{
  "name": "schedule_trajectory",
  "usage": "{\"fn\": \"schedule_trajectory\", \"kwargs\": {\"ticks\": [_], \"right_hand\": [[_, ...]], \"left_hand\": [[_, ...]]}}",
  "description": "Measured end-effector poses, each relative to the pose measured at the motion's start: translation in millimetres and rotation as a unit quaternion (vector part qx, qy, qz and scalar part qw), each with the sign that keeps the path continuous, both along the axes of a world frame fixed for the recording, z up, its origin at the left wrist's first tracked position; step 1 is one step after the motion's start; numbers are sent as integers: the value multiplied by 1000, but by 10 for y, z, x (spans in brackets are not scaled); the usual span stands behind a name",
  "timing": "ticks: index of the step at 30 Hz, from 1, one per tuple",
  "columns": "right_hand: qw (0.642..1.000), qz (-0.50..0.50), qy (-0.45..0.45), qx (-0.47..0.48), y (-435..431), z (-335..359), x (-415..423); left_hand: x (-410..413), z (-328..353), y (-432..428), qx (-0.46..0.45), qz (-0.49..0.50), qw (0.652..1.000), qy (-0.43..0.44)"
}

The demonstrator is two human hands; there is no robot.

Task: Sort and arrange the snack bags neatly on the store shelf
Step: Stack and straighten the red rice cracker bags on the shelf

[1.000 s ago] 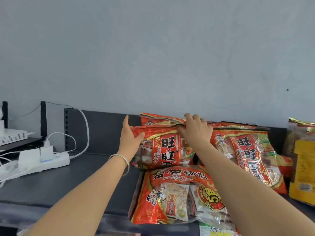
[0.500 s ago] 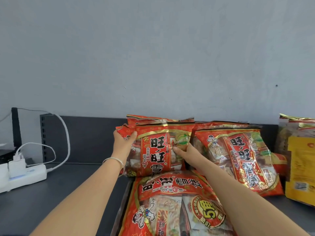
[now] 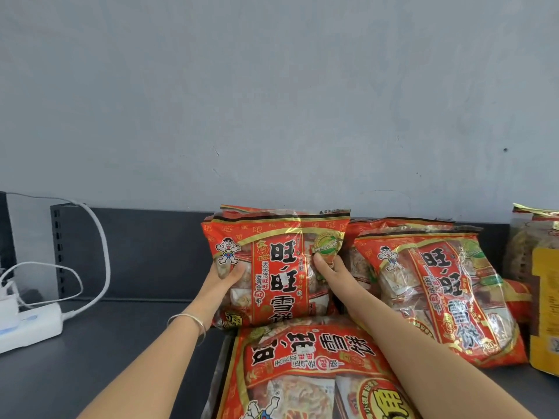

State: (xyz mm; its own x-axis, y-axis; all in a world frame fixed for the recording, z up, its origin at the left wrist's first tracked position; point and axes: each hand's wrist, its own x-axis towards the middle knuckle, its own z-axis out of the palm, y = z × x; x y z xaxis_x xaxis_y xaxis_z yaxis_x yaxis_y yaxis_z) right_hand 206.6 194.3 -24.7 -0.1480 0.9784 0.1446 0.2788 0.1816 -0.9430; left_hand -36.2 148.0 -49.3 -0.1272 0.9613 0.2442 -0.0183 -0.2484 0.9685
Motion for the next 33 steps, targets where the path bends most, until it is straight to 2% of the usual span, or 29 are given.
{"fn": "schedule_trajectory", "kwargs": {"ticks": [4,8,11,17,23,26,30,33], "right_hand": [[999,-37,-35,9,1,56,-11],[991,-63,-118,2,-6,202,31],[989,-69,-132,-25,32,273,42],[985,-94,-133,-65,4,106,-36],[970,-144,-193,-40,-167,218,7],[963,-160,-216,-20,-321,233,72],[943,-171,-280,59,-580,220,179],[931,-125,-333,85,-754,202,254]], "left_hand": [[36,63,-16,-4,7,1000,8],[57,248,-33,-27,28,996,78],[67,289,-22,-45,37,992,110],[201,75,-41,-70,78,993,57],[181,135,-154,-94,128,986,43],[277,158,-284,-65,196,972,108],[416,222,-523,-2,335,907,257],[462,247,-683,2,336,889,312]]}}
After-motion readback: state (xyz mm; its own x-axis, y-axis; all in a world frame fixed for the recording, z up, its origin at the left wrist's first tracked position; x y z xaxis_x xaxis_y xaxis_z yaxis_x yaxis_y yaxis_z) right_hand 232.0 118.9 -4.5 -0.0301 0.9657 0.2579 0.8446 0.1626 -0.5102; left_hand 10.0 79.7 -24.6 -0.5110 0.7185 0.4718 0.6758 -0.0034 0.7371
